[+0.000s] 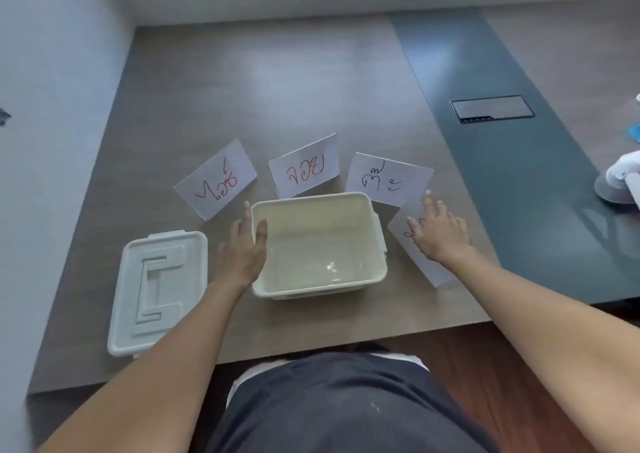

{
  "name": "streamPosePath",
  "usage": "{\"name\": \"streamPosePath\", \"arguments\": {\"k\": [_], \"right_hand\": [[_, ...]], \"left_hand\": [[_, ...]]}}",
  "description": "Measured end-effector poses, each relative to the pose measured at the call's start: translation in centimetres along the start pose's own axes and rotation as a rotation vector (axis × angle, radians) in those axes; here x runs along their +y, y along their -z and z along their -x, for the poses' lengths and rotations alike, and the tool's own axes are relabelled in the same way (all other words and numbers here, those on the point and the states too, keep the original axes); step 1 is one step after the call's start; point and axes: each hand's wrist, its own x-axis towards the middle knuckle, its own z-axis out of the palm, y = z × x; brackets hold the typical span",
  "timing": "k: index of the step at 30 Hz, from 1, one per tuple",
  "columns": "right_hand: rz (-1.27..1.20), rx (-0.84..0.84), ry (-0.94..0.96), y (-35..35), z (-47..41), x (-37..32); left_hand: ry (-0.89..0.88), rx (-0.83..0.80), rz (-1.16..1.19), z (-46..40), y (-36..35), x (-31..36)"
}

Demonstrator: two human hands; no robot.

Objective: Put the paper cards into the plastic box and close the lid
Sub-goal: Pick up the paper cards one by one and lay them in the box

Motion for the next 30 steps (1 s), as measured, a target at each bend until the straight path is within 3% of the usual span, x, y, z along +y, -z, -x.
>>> {"name": "streamPosePath", "arguments": {"k": [4,8,13,30], "right_hand": [[-0.036,0.065,-0.072,-0.6,1.0,0.8],[-0.141,-0.052,-0.11,-0.6,1.4,1.3],[-0.181,-0.092,0.021,0.7,1.0,1.3],[-0.241,0.261,0.277,7.9,-0.9,-5.9]], "left_hand": [[-0.018,0.023,0.076,0.7,-0.3,-0.8],[-0.051,0.013,0.224,1.1,-1.0,-1.0],[-0.05,0.067,0.34,1.2,-1.6,-0.7],[0.017,0.049,0.489,0.0,-1.1,0.3]]}}
